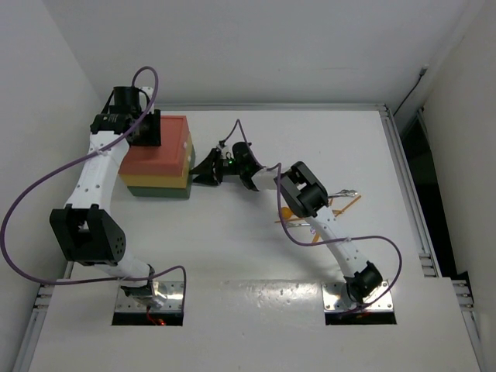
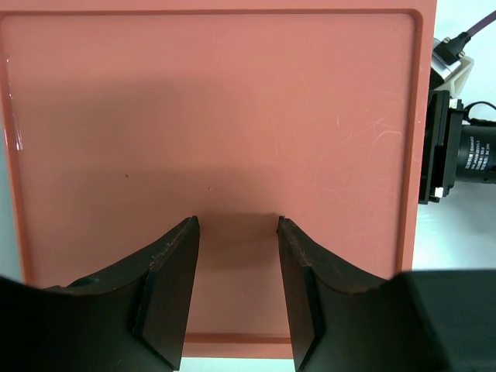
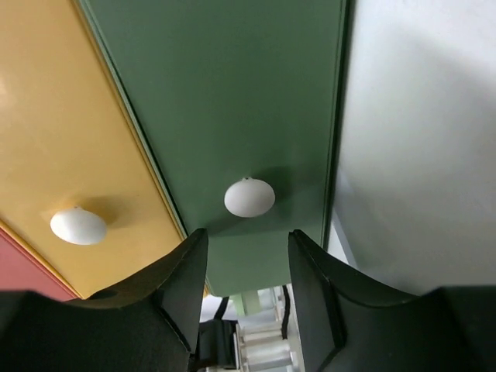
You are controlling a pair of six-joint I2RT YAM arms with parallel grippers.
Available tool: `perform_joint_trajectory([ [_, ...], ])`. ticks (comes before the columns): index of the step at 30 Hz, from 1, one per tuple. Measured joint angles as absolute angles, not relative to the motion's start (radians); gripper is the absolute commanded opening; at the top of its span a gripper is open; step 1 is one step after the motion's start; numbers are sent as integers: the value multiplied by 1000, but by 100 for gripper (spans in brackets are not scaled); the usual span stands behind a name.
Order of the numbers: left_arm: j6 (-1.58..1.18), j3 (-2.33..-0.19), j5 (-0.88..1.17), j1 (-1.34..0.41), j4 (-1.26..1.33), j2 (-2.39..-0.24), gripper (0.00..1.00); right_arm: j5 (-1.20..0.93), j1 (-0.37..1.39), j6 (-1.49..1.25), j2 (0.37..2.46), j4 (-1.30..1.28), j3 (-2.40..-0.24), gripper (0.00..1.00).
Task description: Sort the eating utensils into containers
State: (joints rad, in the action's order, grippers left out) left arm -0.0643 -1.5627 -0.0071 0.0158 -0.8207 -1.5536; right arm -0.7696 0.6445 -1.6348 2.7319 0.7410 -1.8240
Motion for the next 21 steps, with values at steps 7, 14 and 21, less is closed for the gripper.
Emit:
perform_joint_trajectory([
  [7, -64, -1552, -6, 16, -811, -1548, 52, -733, 649, -1651, 2750, 768, -1835, 42],
  [14, -64, -1547, -4, 16, -805, -1546, 52, -729, 646, -1652, 2764, 790, -1845, 41],
  [21, -63, -1533, -2, 16, -791, -1539, 52, -702, 636, -1650, 2773, 801, -1854, 41],
])
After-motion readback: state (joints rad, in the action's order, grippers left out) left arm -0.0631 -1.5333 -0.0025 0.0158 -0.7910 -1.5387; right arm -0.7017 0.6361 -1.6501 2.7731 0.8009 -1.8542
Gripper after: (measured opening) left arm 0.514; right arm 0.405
